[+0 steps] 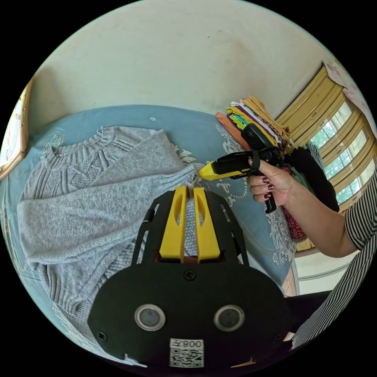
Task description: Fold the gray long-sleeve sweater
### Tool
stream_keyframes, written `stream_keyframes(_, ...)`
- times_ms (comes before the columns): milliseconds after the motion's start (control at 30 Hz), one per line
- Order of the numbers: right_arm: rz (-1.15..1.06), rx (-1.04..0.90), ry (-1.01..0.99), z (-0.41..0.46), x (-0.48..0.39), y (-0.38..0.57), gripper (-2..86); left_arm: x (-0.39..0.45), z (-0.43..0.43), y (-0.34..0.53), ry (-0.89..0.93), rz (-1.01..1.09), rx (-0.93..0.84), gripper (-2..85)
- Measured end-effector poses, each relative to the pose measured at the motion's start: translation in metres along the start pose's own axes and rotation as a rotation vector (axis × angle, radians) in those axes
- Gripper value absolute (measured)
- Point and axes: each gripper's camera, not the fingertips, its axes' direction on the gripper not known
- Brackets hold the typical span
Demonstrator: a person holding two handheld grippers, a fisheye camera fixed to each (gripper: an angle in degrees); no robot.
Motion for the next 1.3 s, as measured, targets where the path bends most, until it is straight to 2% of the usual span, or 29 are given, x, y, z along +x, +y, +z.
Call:
stream_keyframes(167,-0.004,0.062,0.078,-0.021,-0.015,0.02,0.0,0.008,0.039,-0.008,-0.036,0.012,-0.156,4.3)
stream_keyframes(233,-0.047,0.064,0.127,-0.016,-0.032,0.024,0.0,0.01,0.039,-0.008,-0.016,0.005,-0.123,5.5)
stream_keyframes(300,-0.1,0.002,0.186,0.0,-0.048,0.026,0.0,0.013,0.043,-0.007,0.011,0.008,-0.12,7.3)
stream_keyframes(433,-0.163,-0.149,0.437,0.041,-0.063,0.034,0.0,0.017,0.041,-0.001,0.029,0.014,-0.122,8.3)
stream_keyframes(533,-0.223,-0.152,0.512,0.049,-0.078,0.048,0.0,0.002,0.022,0.018,0.043,-0.046,-0.133,7.5)
stream_keyframes(700,-0.298,-0.151,0.584,0.057,-0.101,0.072,0.0,-0.077,-0.045,0.059,-0.311,-0.289,-0.069,6.3)
stream_keyframes(767,-0.346,-0.161,0.634,0.063,-0.114,0.084,0.0,-0.104,-0.052,0.075,-0.417,-0.361,-0.102,5.0)
stream_keyframes(900,-0.383,-0.187,0.699,0.07,-0.134,0.102,0.0,-0.129,-0.056,0.103,-0.295,-0.409,-0.071,2.1)
stream_keyframes(1100,-0.502,-0.104,0.833,0.078,-0.185,0.125,0.1,-0.142,-0.074,0.122,-0.515,-0.398,-0.018,0.8)
stream_keyframes(1167,-0.494,-0.201,0.907,0.099,-0.178,0.124,0.1,-0.166,-0.059,0.135,-0.479,-0.426,-0.096,0.8)
stream_keyframes(1233,-0.521,-0.157,0.897,0.101,-0.182,0.131,0.1,-0.178,-0.053,0.151,-0.414,-0.432,-0.028,0.8)
stream_keyframes(1300,-0.519,-0.165,0.913,0.104,-0.185,0.138,0.1,-0.186,-0.048,0.165,-0.405,-0.426,-0.044,0.7)
